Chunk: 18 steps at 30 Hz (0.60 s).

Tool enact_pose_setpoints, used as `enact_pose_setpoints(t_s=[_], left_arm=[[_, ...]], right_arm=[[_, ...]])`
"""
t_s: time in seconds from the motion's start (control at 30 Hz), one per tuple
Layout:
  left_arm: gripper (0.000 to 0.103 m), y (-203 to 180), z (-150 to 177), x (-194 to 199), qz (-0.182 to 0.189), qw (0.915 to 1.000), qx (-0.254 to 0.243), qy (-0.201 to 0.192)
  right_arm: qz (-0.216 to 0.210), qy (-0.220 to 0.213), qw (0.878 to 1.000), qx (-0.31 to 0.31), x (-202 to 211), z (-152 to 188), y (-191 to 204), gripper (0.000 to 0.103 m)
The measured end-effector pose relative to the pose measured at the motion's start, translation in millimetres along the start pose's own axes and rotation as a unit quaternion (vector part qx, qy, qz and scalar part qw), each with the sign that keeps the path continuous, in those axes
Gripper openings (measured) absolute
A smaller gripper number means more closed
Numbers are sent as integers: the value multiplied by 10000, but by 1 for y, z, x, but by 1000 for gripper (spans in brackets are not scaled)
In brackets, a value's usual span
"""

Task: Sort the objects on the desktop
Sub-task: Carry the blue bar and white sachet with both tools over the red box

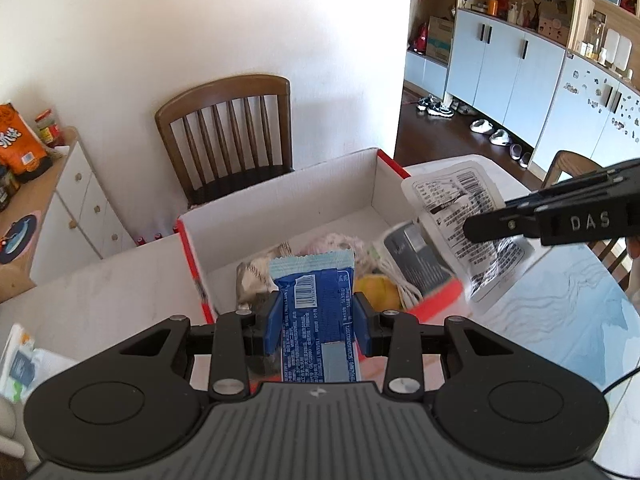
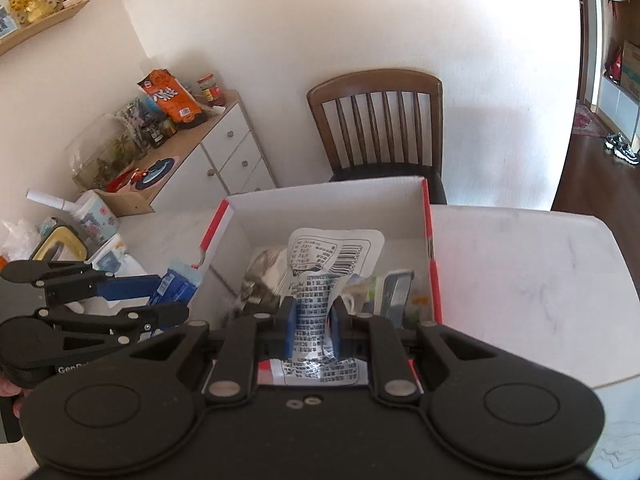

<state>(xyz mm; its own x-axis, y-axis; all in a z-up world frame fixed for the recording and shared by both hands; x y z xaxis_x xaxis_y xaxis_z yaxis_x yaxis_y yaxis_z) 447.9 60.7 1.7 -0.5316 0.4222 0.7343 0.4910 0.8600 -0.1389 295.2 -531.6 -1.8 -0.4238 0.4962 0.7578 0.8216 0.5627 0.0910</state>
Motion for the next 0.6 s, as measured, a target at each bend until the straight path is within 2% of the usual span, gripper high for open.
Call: enact_pose_setpoints(t_s=[0.27, 0.47, 0.6], left_arm=[[35, 28, -30, -44, 43, 9999, 28, 152], [35, 46, -46, -80, -13, 9996, 136, 244], [35, 53, -44, -102, -33, 9991, 207, 369]], right_arm=[[93, 133, 9998, -67, -44, -22, 1, 16], [121, 345, 9992, -165, -76, -20, 2, 16], [124, 446, 9986, -260, -90, -16, 4, 16]])
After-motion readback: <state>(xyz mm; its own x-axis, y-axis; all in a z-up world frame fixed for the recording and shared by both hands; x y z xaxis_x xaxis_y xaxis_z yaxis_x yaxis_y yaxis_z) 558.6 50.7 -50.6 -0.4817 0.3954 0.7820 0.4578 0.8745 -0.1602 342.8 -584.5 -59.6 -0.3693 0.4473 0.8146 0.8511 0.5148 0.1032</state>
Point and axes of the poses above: each gripper's, at about its wrist camera, not at the fingertips, and x roughly against the way its jaws point, y to its left, z to its underside, the point moved 4 cm from there along -x, roughly the way its jaws point, and after that the axes turned 13 degrees about z, right-handed, at the moved point
